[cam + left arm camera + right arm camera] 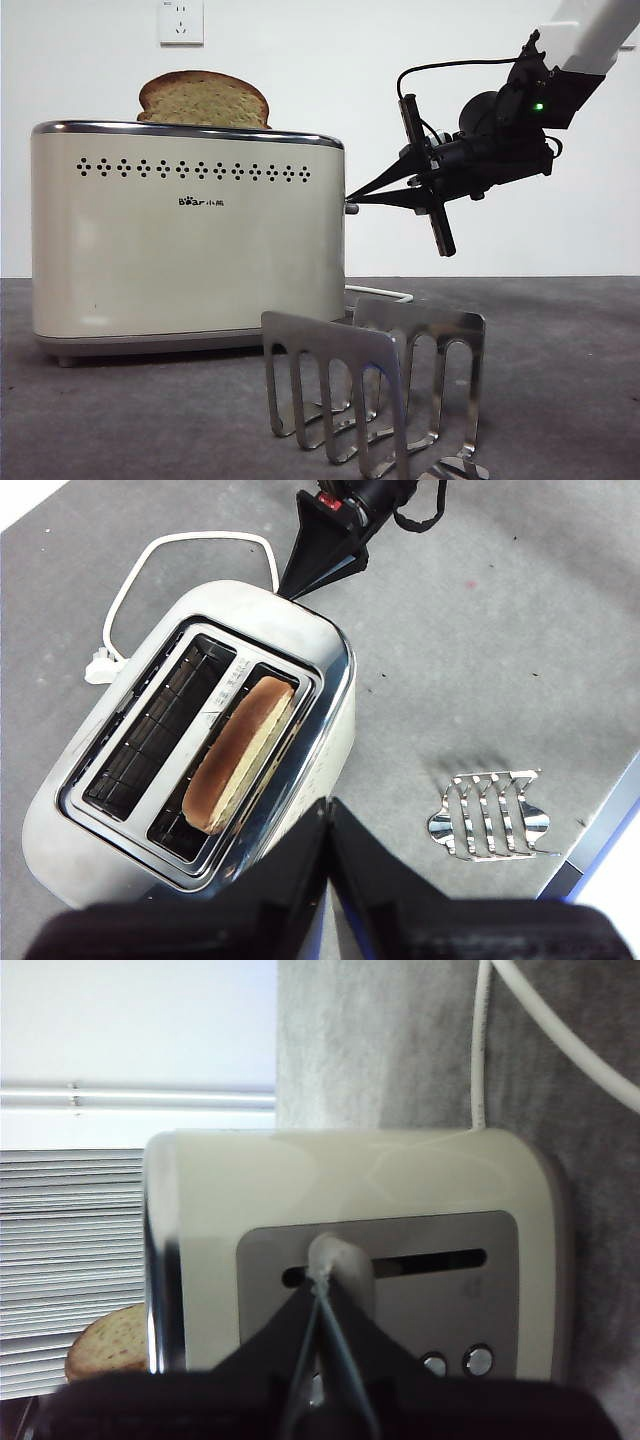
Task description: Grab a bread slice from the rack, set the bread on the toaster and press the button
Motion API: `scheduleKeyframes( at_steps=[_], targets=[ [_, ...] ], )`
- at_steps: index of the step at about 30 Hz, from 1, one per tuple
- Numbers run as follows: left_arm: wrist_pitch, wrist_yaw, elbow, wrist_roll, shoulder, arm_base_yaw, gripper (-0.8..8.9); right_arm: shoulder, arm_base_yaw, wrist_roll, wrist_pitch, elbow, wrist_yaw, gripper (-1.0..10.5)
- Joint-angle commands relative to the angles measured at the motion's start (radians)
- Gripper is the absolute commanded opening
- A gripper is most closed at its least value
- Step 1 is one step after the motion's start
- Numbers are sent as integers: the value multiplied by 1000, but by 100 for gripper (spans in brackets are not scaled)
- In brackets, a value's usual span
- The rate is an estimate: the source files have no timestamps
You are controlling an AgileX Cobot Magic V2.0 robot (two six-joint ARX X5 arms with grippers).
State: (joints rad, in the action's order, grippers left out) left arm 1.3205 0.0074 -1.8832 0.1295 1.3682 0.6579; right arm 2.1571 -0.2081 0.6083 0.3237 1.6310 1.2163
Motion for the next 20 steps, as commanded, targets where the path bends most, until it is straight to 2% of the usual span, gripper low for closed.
scheduleKeyframes(
  at_steps=[1,20],
  targets=[
    [-1,0,4,-7,-5,2,-9,23,-2,-27,3,2,-14,-8],
    [-1,0,4,-6,-5,2,-9,100,-14,-40,23,2,-24,-8]
  ],
)
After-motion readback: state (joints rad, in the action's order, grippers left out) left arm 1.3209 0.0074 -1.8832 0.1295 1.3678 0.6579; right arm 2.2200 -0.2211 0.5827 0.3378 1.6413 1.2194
